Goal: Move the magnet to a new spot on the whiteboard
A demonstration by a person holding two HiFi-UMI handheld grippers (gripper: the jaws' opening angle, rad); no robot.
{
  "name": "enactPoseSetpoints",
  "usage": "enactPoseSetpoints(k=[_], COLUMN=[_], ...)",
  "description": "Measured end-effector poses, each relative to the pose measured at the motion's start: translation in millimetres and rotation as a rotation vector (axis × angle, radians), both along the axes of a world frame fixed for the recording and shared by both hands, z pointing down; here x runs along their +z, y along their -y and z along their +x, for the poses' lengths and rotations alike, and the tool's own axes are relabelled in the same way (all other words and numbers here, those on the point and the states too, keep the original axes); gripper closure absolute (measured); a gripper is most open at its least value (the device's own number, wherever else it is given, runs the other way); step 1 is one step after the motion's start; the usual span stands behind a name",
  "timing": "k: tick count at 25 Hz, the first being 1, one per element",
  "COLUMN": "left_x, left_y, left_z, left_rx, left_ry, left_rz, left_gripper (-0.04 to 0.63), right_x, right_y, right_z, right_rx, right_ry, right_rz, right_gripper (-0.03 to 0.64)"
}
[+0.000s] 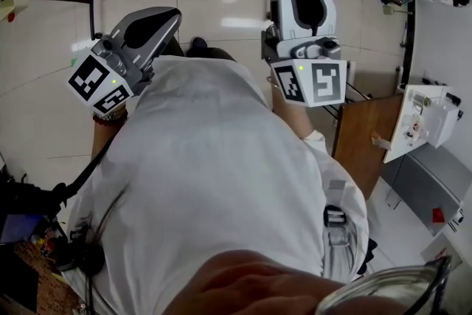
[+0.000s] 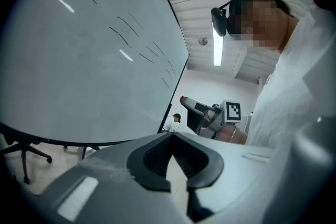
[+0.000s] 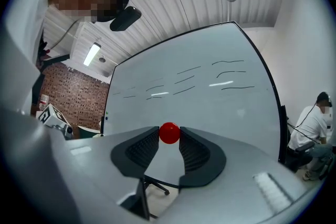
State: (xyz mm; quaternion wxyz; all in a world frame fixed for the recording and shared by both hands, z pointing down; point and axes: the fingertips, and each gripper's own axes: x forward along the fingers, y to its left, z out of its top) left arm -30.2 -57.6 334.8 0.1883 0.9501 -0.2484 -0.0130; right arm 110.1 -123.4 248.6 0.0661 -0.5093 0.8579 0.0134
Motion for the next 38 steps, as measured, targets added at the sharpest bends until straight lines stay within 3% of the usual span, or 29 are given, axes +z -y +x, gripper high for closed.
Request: enactPoseSetpoints(k=[5, 13, 19, 25, 38], left_x=[3.7, -21.6, -33.1, -29.3, -27.7], left_y=[44.6, 129.9, 223.6, 220.8, 215.4], left_z=[-5.3, -18.3, -35.3, -36.0, -33.6], left_rx=[0.016, 0.166, 0.290, 0.313, 0.343], left_ry=[-0.018, -0.044, -0.041, -0.083, -0.070], left_rz=[-0.015, 0.023, 0.046, 0.001, -0.001], left_gripper=[0.597, 0.598, 0.598, 0.598, 0.598], right_x=[-1.6, -33.1, -53.7, -49.6, -62.5], right_y=[42.6, 134.2, 233.5, 246.8, 227.1], right_z=[-4.0, -40.8, -70.3, -64.3, -62.7], right_rx=[0.032, 0.079, 0.164, 0.192, 0.235], right_ry=[-0.014, -0.061, -0.122, -0.136, -0.143], right_rz=[0.003, 0.027, 0.043, 0.042, 0.113], right_gripper=[0.495, 0.495, 0.495, 0.495, 0.494])
